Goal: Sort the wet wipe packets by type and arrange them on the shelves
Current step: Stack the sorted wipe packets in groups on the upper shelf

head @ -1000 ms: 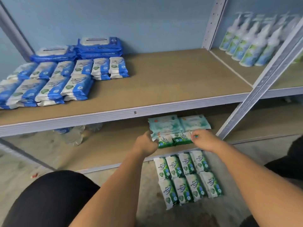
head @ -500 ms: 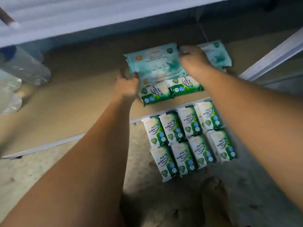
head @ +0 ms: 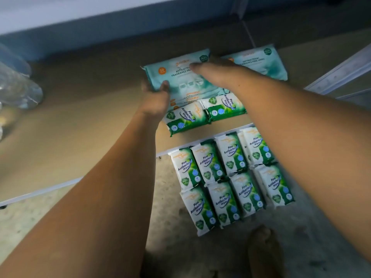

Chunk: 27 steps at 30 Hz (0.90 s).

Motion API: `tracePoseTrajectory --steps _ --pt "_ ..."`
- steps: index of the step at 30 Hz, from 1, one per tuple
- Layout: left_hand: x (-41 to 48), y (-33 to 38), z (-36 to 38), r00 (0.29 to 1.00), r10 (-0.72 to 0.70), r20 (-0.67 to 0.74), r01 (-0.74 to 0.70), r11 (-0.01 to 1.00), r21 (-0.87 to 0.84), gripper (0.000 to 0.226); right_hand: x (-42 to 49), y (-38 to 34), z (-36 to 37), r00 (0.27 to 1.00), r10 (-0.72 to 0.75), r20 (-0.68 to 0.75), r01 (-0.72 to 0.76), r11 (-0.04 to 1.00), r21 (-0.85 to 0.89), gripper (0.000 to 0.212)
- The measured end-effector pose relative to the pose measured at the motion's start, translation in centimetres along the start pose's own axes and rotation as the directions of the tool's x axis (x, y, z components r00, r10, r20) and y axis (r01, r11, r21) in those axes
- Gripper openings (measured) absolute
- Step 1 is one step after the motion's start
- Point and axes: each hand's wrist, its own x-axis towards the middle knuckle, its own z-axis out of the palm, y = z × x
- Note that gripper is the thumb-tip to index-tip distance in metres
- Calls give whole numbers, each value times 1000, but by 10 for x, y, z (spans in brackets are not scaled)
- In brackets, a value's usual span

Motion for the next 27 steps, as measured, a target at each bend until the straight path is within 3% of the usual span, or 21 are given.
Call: tracePoseTrajectory --steps 2,5,10,15,20,23,27 --pt "0 -3 1 999 48 16 -47 999 -14 50 -2 3 5 997 -65 -45 64 998 -26 71" --pt "1 -7 0 996 81 34 -81 996 -23 61 0 10 11 991 -102 -87 101 995 -17 67" --pt "0 -3 -2 997 72 35 -70 995 -68 50 1 -13 0 989 -80 128 78 997 23 73" --pt "1 -6 -7 997 47 66 -40 994 -106 60 6 -12 4 991 -53 126 39 994 105 58" --pt "5 -8 -11 999 26 29 -22 993 -115 55 11 -8 7 998 -57 8 57 998 6 83" --pt "5 -8 -11 999 49 -7 -50 996 -81 52 13 -12 14 998 -52 48 52 999 -14 85" --pt "6 -11 -12 999 33 2 -33 997 -65 71 11 -8 21 991 -65 117 38 975 218 91"
